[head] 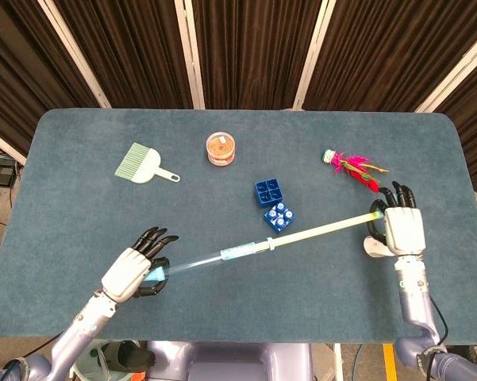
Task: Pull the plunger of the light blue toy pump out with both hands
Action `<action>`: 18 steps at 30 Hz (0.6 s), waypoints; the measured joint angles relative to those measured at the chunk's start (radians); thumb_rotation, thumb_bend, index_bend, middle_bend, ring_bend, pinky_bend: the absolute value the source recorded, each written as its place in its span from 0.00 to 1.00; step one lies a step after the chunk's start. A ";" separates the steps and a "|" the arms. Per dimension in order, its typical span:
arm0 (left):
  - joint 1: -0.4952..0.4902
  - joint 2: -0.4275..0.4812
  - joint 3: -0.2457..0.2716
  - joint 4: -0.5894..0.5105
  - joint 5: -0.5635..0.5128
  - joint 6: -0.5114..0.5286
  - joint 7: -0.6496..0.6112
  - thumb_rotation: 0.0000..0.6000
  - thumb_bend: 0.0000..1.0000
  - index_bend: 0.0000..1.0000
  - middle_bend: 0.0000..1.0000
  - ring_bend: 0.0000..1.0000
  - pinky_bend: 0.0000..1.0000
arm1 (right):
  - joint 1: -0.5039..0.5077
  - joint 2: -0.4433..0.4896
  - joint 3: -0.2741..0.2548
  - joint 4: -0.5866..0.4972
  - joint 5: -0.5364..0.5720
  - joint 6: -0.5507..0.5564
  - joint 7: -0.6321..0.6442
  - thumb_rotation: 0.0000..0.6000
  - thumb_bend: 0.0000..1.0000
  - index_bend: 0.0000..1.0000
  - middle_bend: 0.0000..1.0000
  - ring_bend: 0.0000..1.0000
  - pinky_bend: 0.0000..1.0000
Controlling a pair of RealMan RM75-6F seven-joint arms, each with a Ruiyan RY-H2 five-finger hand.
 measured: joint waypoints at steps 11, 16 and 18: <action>0.029 0.030 0.014 -0.013 0.022 0.032 -0.013 1.00 0.67 0.67 0.11 0.00 0.00 | 0.013 0.006 0.018 0.044 0.035 -0.026 -0.011 1.00 0.61 0.85 0.25 0.11 0.12; 0.032 0.029 0.007 -0.001 0.025 0.037 -0.016 1.00 0.67 0.67 0.12 0.00 0.00 | 0.013 0.010 0.019 0.034 0.038 -0.018 -0.008 1.00 0.61 0.85 0.25 0.11 0.12; 0.028 0.021 -0.001 0.006 0.021 0.029 -0.020 1.00 0.67 0.67 0.12 0.00 0.00 | 0.010 0.011 0.014 0.021 0.032 -0.010 -0.011 1.00 0.61 0.85 0.25 0.10 0.12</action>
